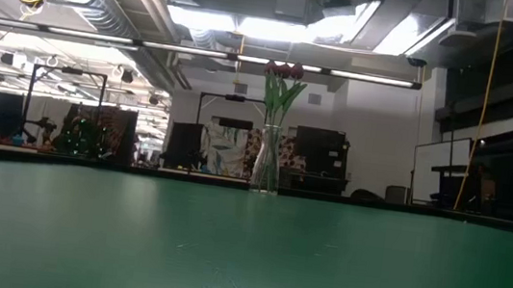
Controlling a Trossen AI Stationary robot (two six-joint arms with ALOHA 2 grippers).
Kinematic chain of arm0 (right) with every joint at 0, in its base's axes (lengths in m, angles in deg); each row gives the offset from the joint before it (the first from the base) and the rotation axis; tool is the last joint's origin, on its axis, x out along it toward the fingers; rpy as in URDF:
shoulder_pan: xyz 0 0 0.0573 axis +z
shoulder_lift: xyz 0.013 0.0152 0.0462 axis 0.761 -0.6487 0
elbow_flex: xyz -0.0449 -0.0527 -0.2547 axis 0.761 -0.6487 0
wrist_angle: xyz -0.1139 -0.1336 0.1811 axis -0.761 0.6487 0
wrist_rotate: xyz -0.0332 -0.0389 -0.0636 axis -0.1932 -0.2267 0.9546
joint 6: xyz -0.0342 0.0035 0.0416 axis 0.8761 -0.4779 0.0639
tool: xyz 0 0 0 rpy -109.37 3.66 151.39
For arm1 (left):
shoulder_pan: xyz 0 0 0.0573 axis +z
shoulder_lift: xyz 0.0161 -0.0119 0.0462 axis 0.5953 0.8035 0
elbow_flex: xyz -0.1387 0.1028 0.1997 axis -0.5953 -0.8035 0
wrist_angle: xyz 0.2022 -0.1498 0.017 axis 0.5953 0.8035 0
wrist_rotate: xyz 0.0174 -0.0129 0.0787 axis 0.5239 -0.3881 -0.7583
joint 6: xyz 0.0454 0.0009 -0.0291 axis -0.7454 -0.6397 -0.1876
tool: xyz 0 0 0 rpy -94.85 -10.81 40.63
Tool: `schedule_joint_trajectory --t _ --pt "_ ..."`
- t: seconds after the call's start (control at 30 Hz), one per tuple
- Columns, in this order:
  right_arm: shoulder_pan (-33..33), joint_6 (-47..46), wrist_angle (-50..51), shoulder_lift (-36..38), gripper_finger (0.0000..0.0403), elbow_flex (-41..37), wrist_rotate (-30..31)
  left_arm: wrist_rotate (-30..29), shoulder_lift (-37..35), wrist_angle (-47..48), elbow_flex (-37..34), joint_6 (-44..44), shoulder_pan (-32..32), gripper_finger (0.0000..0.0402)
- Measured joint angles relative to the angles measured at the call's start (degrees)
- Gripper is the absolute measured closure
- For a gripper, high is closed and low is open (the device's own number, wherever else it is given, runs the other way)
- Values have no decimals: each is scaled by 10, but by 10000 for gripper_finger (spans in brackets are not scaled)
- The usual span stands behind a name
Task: Sort flowers into vase by color
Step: Put the black tulip into the bottom right transparent vase
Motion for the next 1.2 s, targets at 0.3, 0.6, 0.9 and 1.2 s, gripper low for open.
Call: schedule_joint_trajectory --t 0.3,0.6,0.9,1.2 --pt "0 -25 0 -22 402 0 2 0 0 0 0 0 0 285" --pt "0 -25 -14 -25 397 0 2 -2 0 0 0 0 0 285" --pt "0 -25 -25 -33 395 0 -2 -4 0 0 0 -1 0 285" --pt "0 -30 -38 -80 388 0 -2 -4 0 0 0 0 0 285"
